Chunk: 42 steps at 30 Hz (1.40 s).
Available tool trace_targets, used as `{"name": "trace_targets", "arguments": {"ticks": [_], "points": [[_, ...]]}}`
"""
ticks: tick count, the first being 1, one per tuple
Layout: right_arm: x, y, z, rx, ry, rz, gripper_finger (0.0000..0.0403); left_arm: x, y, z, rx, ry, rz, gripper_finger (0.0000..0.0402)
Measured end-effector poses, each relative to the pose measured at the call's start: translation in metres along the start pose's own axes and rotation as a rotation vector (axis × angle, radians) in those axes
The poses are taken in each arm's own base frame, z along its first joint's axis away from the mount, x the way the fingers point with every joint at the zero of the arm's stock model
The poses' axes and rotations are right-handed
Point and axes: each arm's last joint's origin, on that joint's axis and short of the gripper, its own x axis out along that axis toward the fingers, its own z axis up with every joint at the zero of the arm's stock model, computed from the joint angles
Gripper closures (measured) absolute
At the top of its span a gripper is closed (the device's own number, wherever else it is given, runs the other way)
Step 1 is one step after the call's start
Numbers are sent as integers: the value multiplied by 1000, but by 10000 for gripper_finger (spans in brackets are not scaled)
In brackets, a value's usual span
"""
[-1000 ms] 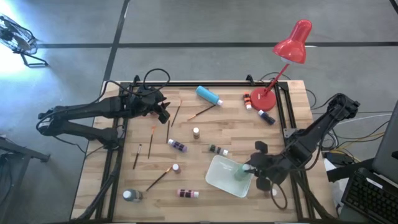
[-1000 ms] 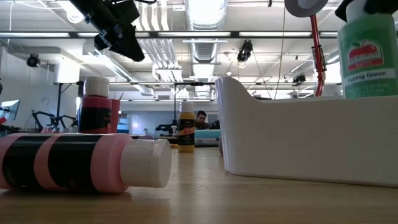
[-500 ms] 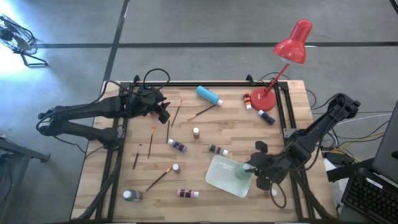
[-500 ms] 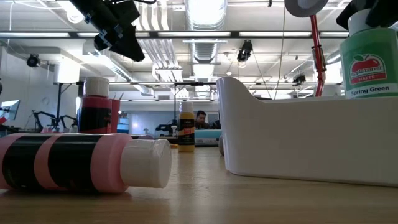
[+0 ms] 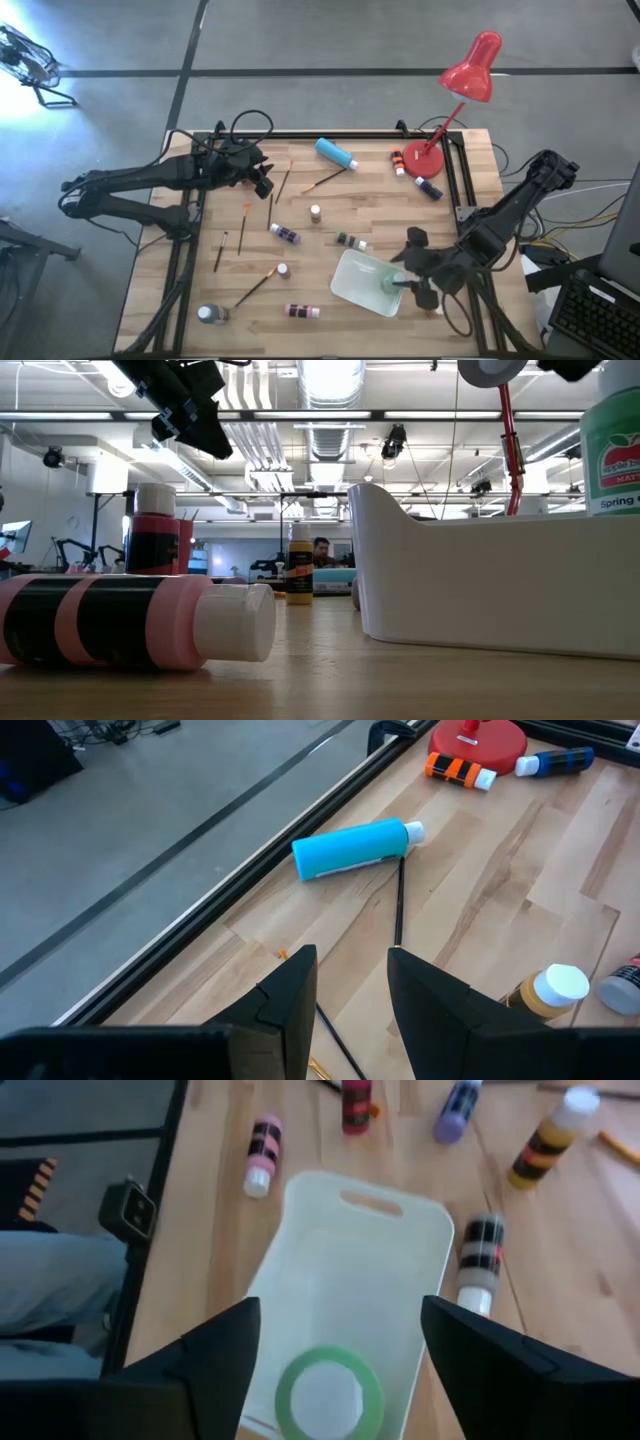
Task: Pick & Place Paint Supplies
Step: Put the light blue paint bottle into the white bin
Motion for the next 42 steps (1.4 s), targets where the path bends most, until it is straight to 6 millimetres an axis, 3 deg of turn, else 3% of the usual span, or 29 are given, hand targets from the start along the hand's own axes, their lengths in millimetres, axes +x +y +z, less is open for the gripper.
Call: {"name": "trace_targets", "arguments": {"ticks": [4,10,15,18,29,42], "points": [[-8,1,10,-16,-40,-25,123,0,0,0,1,-1,0,271],[-24,-7,20,-47,-44,-182,151,-1,-2,6,14,-35,-39,271],[-34,-19,31,-21,-39,-294,177,-2,-7,24,93,-176,-112,271],[-37,-28,38,-5,-27,-333,187,5,-12,33,188,-166,-119,271],[-36,-53,48,53,12,-438,187,81,-26,59,538,177,-139,271],[-51,-63,54,183,-32,-444,155,180,12,83,859,304,-166,271]]}}
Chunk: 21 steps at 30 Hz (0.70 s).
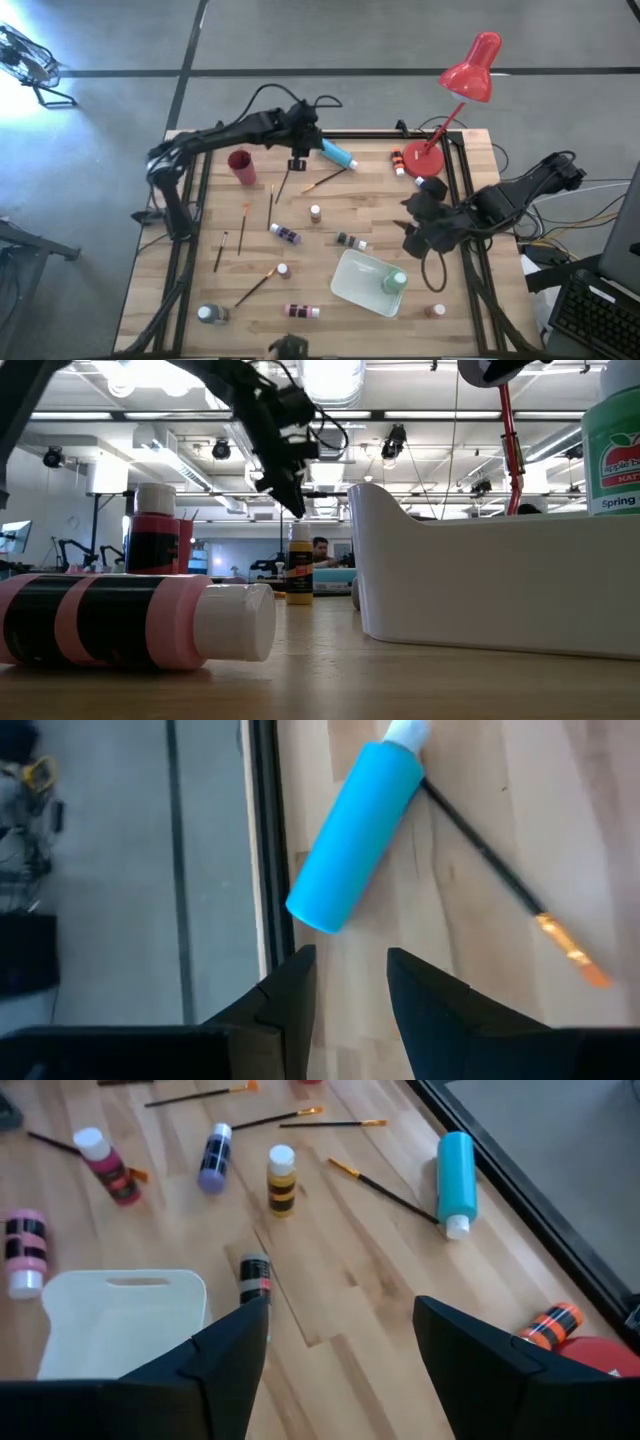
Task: Pick & Place Paint Supplies
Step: Put the light blue paint bottle into the white bin
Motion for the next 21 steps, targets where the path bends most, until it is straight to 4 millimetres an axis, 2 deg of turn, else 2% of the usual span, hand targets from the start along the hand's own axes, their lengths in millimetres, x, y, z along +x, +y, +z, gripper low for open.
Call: {"name": "trace_targets", "arguments": {"ticks": [6,14,21], "points": [[-9,-9,2,39,-24,15,143,36,16,-3,47,7,-55,271],[-10,-23,7,74,-43,-12,127,76,13,2,195,39,-121,270],[-7,-32,11,106,-46,-50,114,99,14,4,264,53,-140,270]]}}
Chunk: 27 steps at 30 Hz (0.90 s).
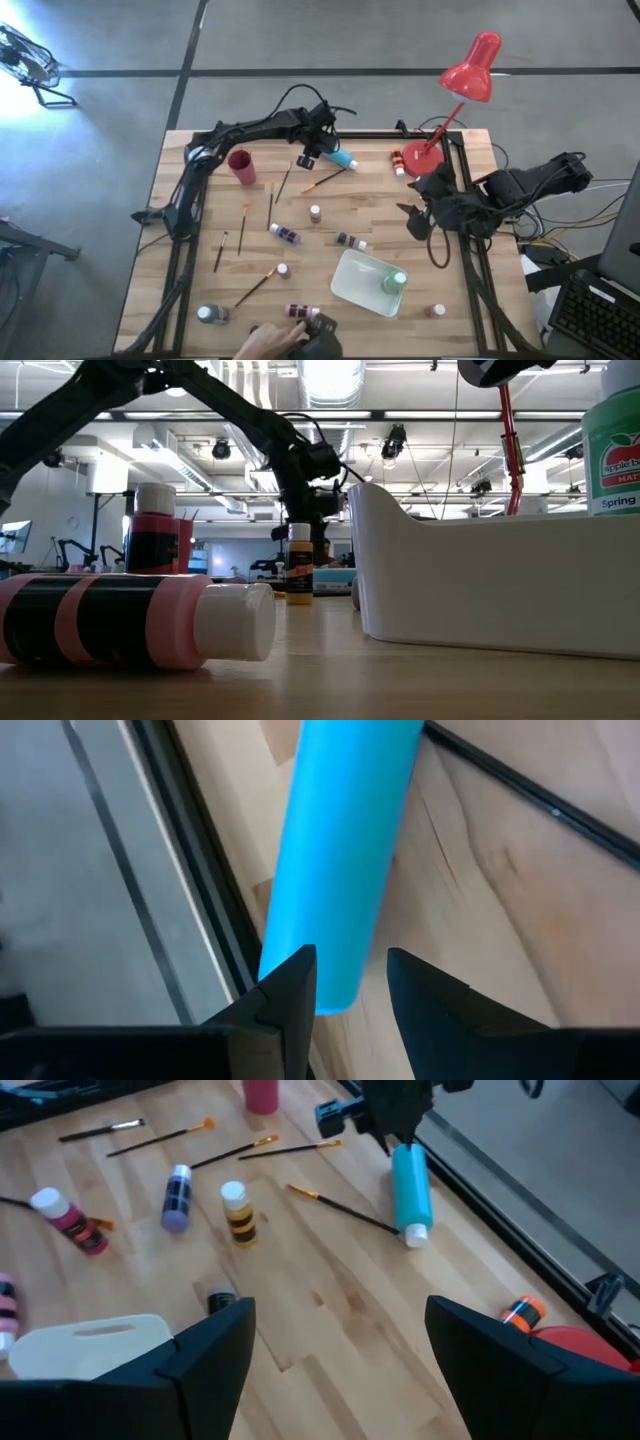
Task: Pick & Place Paint Supplies
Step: Put the light blue paint bottle into the white bin
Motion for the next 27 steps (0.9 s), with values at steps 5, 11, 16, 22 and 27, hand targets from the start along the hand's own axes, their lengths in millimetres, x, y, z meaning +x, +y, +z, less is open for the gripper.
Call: {"name": "trace_targets", "arguments": {"ticks": [5,11,16,22,27], "points": [[4,-6,4,25,1,-29,105,13,3,1,40,8,-8,270],[8,-11,7,54,8,-52,98,24,8,3,66,21,8,267],[11,-15,9,54,18,-62,108,32,14,2,61,49,37,243],[14,-19,12,50,23,-81,123,38,15,2,56,56,46,199],[16,-23,14,62,38,-78,129,40,13,0,27,67,45,161]]}}
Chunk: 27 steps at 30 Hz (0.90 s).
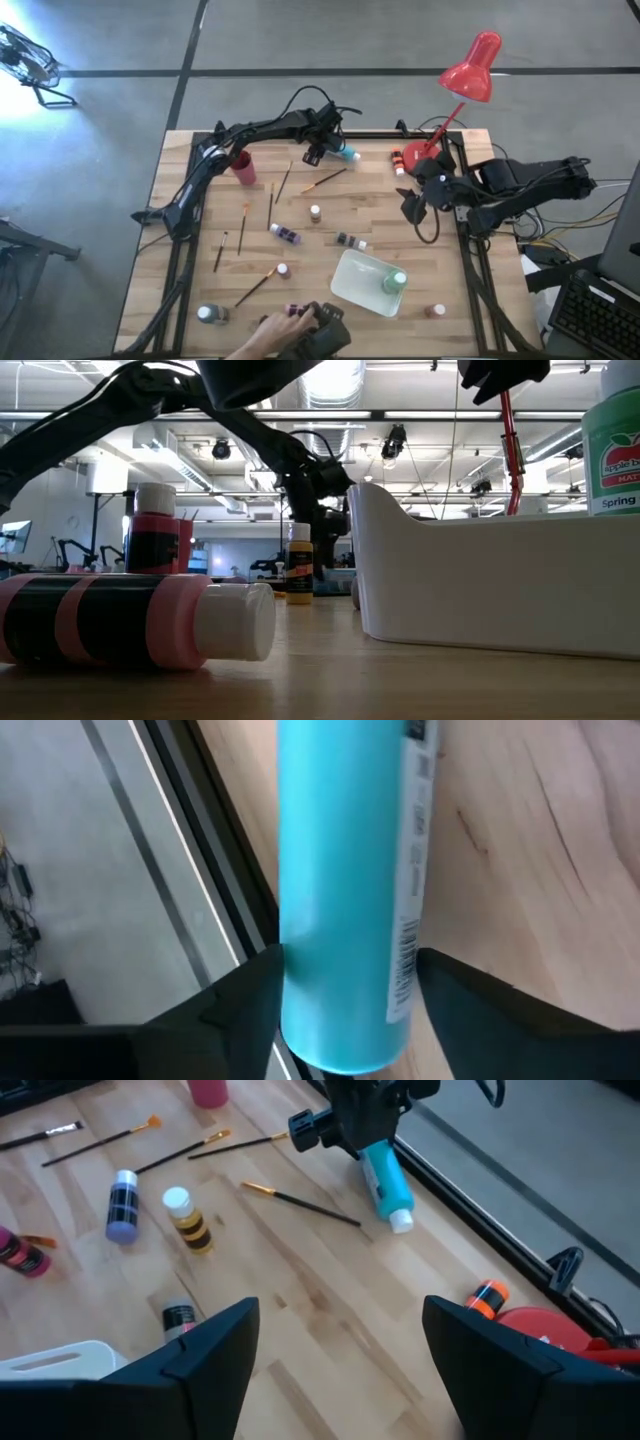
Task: Pick & Place Paint Supplies
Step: Put the light blue paint bottle into the white bin
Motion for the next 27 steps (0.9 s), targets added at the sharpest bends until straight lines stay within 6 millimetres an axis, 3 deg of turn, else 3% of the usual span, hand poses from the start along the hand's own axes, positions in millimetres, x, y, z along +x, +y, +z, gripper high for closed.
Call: {"name": "trace_targets", "arguments": {"ticks": [7,17,21,27], "points": [[0,-3,1,13,7,5,114,5,-5,-2,-51,2,-19,128],[0,-3,1,2,5,5,100,19,-23,-9,-106,18,-57,131],[0,-3,1,0,4,5,112,19,-23,-9,-105,17,-56,156],[0,-3,1,-20,4,4,136,15,-18,-7,-102,21,-38,227]]}}
